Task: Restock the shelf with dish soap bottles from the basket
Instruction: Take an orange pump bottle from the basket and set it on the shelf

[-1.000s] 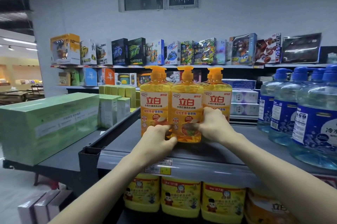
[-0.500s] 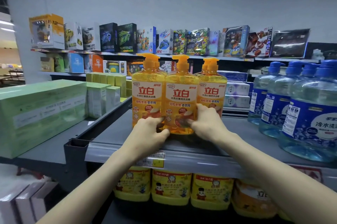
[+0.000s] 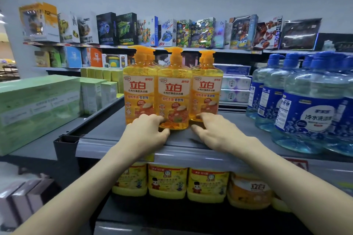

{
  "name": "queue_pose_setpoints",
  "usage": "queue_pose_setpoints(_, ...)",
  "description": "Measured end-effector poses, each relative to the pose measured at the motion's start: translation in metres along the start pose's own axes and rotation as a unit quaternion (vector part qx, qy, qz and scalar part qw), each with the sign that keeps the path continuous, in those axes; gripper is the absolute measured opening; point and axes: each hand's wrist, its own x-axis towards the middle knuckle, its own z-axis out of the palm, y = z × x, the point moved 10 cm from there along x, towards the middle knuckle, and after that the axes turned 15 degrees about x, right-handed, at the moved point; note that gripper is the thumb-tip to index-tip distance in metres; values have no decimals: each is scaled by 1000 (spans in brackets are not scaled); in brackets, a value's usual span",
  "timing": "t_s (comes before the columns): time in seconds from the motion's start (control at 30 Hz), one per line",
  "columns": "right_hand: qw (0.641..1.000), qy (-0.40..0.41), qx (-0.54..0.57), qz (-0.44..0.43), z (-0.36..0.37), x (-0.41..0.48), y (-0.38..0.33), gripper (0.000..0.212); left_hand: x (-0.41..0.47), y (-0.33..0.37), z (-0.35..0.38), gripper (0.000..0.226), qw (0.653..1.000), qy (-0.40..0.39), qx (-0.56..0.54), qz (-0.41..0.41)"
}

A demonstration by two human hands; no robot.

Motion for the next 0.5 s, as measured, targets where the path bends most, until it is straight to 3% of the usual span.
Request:
queue_pose_setpoints(0.1,999,-19,-37,-1,-15,-32,16,43,-15,38,-18,41,999,26,20,0)
queue_pose_setpoints(0.23,998,-1,-66,-14,-54,-89,46,55,-35,107,-27,51,998,8,52,25)
queue_pose_setpoints(0.5,990,77,-116,9,-145,-213,138,49,-75,294,-24,43,990,26,85,110)
